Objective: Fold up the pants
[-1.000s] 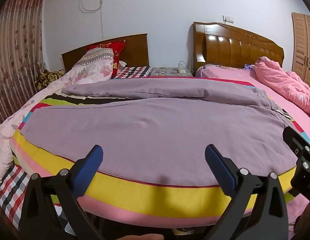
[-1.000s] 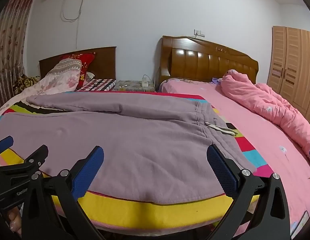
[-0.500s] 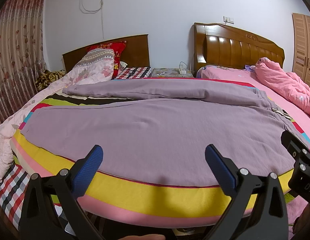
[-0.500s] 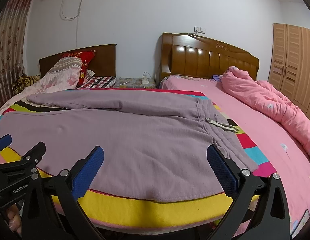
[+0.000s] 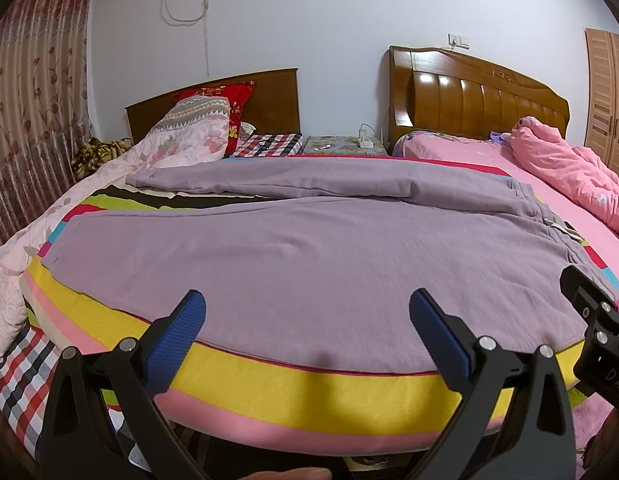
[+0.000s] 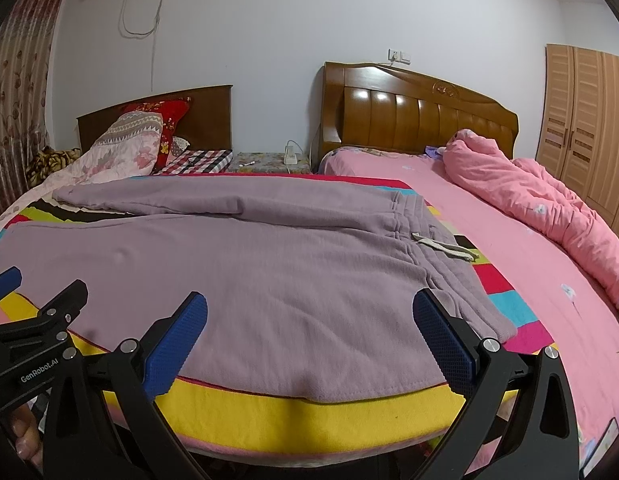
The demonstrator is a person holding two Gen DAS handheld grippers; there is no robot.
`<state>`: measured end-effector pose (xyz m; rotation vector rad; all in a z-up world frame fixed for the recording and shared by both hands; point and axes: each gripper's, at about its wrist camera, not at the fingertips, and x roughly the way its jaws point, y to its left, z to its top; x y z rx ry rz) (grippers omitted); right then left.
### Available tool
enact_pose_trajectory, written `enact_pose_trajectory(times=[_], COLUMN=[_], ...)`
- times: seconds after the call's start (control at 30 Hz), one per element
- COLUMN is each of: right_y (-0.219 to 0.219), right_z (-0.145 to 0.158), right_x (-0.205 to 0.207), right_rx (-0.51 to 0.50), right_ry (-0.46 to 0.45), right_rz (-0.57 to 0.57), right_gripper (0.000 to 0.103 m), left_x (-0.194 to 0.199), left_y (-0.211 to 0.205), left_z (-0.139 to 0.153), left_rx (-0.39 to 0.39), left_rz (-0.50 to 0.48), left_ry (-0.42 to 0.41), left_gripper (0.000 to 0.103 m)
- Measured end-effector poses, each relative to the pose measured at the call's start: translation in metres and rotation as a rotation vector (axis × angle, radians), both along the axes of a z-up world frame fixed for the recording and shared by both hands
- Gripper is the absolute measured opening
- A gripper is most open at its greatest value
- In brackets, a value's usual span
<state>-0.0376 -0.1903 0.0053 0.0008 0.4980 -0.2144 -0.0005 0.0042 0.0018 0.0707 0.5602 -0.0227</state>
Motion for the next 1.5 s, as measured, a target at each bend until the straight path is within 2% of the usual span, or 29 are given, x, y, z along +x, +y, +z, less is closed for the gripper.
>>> enact_pose_trajectory(times=[1.5], right_y=[-0.0034], right_z=[-0.0018], right_x=[0.0046], right_rx=[0.006], right_ry=[0.02], right_rz=[0.001], right_gripper=[0.099], left_x=[0.0023], left_y=[0.0043], left_z=[-0.0004], left_rx=[-0.026], left_rz=[0.014], left_ry=[0.0], left_gripper=[0.102])
